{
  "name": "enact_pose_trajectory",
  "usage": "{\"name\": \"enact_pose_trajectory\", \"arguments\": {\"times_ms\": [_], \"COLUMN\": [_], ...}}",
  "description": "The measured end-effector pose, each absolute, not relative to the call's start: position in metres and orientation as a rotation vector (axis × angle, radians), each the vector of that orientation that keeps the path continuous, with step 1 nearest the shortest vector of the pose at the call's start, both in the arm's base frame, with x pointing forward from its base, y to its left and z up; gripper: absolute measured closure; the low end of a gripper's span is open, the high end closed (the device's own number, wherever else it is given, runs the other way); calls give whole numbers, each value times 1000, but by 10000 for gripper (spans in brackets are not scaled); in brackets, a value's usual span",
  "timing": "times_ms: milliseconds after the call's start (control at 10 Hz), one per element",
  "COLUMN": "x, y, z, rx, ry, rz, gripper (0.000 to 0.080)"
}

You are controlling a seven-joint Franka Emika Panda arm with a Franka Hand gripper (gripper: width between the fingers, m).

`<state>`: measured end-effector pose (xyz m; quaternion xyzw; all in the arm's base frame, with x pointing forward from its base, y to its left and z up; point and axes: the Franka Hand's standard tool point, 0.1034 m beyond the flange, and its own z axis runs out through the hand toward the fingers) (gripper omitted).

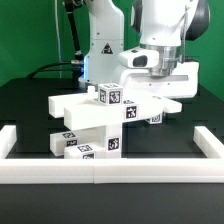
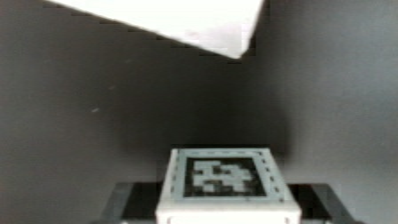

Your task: Assemble chair

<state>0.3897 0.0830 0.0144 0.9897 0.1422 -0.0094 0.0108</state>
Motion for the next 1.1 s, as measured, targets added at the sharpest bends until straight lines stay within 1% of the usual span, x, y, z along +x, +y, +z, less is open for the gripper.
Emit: {"name": "enact_pose_trajectory", "arguments": {"times_ms": [300,500,600,1000,1100], "x": [398,402,402,402,403], "y": [74,66,63,61,55], "z": [52,82,91,89,91], "rx": [3132,3164,3165,3161,3137], "ry": [414,394,386,387,476], "rz": [-34,-27,-38,-38,-39], "gripper": [517,517,515,515,515]}}
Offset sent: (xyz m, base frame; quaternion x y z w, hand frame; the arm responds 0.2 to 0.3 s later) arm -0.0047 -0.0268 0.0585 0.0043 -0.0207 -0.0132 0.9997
